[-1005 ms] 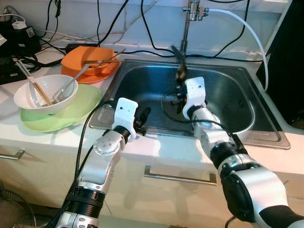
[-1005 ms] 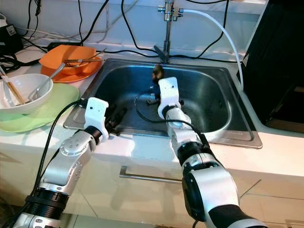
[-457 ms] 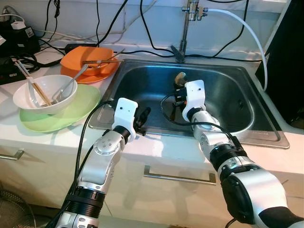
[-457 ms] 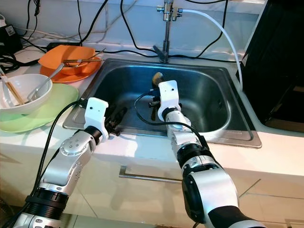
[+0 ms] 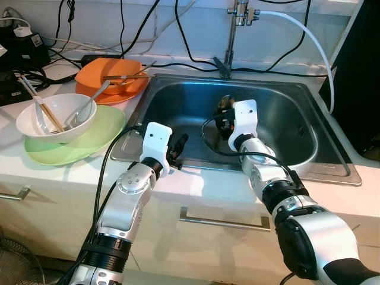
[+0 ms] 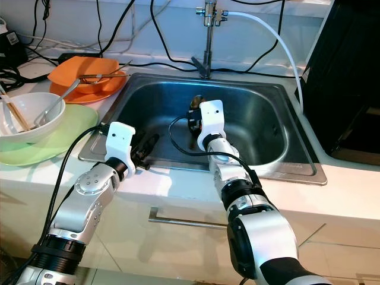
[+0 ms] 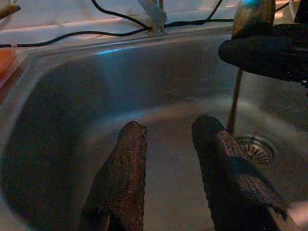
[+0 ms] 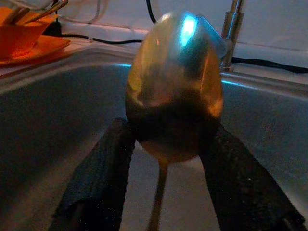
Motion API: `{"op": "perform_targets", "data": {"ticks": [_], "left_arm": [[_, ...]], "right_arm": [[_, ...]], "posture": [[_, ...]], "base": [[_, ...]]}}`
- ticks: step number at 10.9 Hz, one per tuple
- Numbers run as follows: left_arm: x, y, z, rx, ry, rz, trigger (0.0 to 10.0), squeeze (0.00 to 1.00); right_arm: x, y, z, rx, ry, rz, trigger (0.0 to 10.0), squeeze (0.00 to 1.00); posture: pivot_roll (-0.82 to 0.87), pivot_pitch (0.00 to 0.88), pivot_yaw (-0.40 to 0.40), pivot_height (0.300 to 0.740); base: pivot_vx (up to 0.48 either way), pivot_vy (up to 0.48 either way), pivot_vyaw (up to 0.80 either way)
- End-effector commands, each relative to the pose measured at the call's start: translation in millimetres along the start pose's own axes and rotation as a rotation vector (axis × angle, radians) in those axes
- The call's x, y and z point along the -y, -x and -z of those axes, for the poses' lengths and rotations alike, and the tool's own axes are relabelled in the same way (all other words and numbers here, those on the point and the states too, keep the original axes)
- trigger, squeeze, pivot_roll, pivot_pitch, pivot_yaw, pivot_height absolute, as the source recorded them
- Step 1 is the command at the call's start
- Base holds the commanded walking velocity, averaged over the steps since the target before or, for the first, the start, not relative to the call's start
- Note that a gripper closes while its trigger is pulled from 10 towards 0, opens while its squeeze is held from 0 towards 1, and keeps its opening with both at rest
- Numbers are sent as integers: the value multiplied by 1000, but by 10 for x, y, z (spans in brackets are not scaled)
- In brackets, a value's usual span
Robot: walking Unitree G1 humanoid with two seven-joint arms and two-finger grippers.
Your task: Kitchen organization
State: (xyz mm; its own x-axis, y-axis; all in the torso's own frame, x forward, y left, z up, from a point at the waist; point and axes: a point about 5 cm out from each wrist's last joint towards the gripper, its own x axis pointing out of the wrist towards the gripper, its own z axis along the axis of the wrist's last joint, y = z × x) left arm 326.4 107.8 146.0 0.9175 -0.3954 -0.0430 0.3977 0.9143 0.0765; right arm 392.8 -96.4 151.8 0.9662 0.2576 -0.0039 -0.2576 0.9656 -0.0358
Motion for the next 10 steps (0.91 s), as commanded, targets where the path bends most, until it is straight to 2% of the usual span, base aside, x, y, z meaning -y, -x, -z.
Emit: {"op": "perform_targets", "data": {"ticks": [1,7,8,10], "left_arm": [[-9,1,19,-13,-6,-8,10000,0],[-10,-1,25,-10,-11,-15,10000,0],[-43,1,-15,12,-39,-39,10000,0],[-133,-10,-280,110,-200,-112,10000,0]], "right_arm": [[13,-16,-73,33,9,6,10000,0],[7,-20,-92,44,12,-1,10000,0],[-54,-22,-113,68,-16,-31,10000,0],[-265,27,-140,147,-52,-134,10000,0]], "posture": [[204,18,-5,740],[205,17,-10,740],[206,18,-9,740],[206,20,-12,740]], "base": [[0,0,0],[0,0,0],[0,0,0],[0,0,0]]}}
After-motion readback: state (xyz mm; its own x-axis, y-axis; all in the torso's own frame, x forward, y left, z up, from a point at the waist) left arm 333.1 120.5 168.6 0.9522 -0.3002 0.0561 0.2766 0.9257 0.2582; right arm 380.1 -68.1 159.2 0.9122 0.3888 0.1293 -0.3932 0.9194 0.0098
